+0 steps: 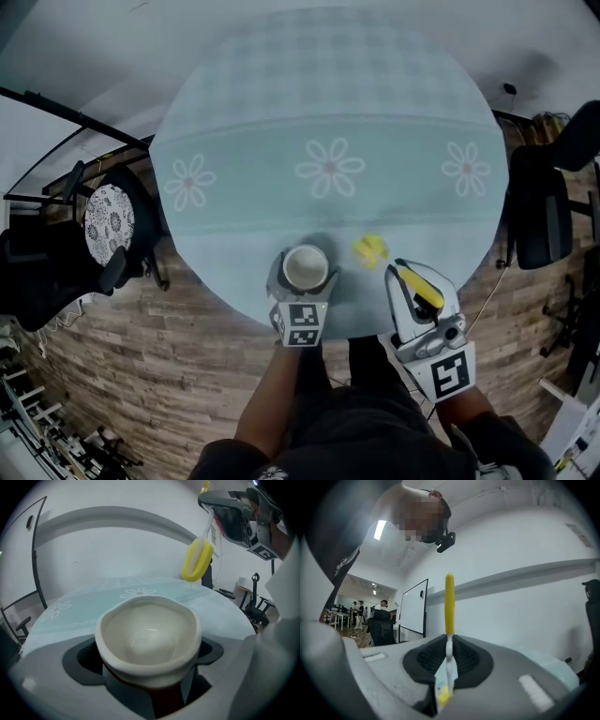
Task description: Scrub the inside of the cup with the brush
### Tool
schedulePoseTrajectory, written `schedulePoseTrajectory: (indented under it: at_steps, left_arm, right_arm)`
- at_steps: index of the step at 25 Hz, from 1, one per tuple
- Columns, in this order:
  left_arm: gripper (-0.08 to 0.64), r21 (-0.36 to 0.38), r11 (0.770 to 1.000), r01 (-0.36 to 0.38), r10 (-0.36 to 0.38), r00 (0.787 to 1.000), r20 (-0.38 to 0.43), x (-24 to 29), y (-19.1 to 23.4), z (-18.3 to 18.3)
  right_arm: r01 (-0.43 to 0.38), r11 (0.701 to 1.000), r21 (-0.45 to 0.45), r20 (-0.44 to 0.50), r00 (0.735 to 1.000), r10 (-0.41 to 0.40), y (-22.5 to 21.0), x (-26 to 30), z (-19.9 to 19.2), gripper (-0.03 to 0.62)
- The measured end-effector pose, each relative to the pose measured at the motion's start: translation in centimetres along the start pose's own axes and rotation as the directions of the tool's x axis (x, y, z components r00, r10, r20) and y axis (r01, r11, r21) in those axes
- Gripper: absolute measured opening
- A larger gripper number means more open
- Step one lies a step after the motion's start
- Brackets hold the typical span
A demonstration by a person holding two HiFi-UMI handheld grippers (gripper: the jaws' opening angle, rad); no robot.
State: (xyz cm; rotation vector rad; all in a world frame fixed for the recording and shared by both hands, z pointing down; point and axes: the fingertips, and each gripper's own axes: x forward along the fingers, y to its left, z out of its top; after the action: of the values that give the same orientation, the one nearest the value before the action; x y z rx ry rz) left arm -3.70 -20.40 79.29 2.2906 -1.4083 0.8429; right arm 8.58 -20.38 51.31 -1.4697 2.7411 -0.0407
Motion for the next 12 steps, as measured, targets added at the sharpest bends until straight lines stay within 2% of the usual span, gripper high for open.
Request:
schedulePoseTrajectory:
  at_steps: [3, 8, 12]
  left_arm:
    - [0.540, -0.007, 1.000, 0.014, -0.014, 1.000, -0.007, -0.3, -0.5, 0.1]
    - [0.545, -0.069, 0.997, 0.029, -0.030, 0.999, -0.017, -2.4, -0.1, 0.2]
    - [0.545, -0.031, 0.999, 0.042, -0.042, 0.999, 0.012, -6.8, 0.0, 1.6]
  right_arm:
    - [0.002, 1.000, -0.006, 0.014, 1.000, -0.001, 0.2, -0.5, 1.3, 0.037]
    - [0.014, 0.999, -0.032, 0.054, 0.998, -0.013, 1.0, -1.3, 4.5, 0.037]
    - [0.019, 0.996, -0.090, 0.085, 0.996, -0.011, 2.3, -2.6, 7.4, 0.037]
